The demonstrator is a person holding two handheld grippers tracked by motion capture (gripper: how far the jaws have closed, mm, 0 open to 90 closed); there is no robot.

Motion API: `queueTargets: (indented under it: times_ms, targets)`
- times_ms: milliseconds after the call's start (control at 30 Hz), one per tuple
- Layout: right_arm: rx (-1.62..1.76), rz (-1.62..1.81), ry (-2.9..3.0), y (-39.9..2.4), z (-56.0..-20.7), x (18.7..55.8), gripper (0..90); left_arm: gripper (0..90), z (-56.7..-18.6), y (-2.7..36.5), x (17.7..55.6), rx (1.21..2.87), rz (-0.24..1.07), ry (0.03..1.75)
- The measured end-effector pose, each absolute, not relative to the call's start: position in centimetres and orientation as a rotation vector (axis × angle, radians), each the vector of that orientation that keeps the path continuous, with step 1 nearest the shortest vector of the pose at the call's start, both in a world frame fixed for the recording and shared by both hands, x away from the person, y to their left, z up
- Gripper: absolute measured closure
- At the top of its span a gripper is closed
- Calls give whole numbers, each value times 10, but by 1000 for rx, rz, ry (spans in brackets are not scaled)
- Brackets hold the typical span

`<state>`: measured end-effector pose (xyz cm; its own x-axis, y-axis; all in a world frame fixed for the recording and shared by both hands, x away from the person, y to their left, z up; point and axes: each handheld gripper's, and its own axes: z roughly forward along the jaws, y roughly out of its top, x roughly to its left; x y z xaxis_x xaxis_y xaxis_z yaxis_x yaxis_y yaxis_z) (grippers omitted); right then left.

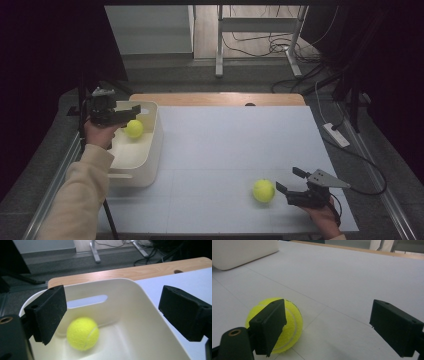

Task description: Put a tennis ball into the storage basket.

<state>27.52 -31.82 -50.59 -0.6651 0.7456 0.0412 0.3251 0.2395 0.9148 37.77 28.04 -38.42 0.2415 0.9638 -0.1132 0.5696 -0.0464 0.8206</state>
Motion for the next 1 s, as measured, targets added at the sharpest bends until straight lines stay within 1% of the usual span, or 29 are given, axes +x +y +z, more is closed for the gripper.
queueTargets:
  times_ms: [267,400,667,733,1000]
  targets:
    - [987,1417,2107,-319,-505,275,136,95,-378,271,367,1718,598,1334]
    - [982,1422,2088,-320,-503,275,138,115,-378,267,363,1711,599,1287]
    - [994,1432,2083,-322,-503,277,138,116,-382,260,358,1702,544,1217]
    - [999,1439,2080,-322,-503,278,138,117,-381,256,355,1686,523,1192]
    - [989,1428,2092,-321,-504,278,138,120,-380,234,341,1725,499,1063]
